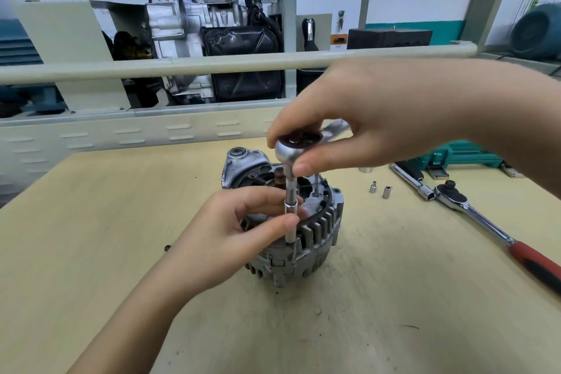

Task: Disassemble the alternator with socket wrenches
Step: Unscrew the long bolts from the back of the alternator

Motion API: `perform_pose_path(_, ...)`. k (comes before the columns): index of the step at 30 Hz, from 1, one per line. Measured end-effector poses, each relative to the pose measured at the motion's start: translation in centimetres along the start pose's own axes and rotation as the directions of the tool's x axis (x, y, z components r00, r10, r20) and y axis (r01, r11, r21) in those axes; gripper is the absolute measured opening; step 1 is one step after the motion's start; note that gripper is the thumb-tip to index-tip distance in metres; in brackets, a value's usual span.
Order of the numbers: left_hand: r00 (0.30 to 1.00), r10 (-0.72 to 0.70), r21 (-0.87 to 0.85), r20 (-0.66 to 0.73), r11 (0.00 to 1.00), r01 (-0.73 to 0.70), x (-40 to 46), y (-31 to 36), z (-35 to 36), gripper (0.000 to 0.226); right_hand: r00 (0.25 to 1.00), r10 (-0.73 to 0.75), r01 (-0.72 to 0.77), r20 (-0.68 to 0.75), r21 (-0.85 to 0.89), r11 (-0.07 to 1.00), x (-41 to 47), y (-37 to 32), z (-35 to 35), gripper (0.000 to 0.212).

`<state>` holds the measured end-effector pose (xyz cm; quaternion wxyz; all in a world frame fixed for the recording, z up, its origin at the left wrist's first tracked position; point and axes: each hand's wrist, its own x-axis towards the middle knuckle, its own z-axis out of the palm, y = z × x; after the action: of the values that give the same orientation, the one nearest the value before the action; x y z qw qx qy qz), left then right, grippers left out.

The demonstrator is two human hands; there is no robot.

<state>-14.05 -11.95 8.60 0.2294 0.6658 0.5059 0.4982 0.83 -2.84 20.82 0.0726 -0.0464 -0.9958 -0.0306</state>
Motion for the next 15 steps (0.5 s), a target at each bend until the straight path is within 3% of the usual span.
perform_pose_path(4, 0.997, 0.043, 0.055, -0.058, 0.998, -0.040, -0.12, -0.05, 0.16, 0.021, 1.000, -0.008, 0.008, 0.009, 0.023, 1.000, -0.01, 0.02, -0.11, 0.036)
perform_pose_path(10, 0.983, 0.066, 0.078, -0.170, 0.996, -0.053, 0.21, -0.08, 0.94, 0.012, 0.999, 0.017, -0.018, -0.030, -0.018, 1.000, 0.08, -0.20, 0.20, 0.048)
perform_pose_path(15, 0.999, 0.003, 0.012, -0.038, 1.000, -0.002, 0.19, -0.05, 0.13, 0.006, 1.000, 0.018, -0.018, -0.023, 0.003, 1.000, 0.12, 0.11, 0.32, 0.042)
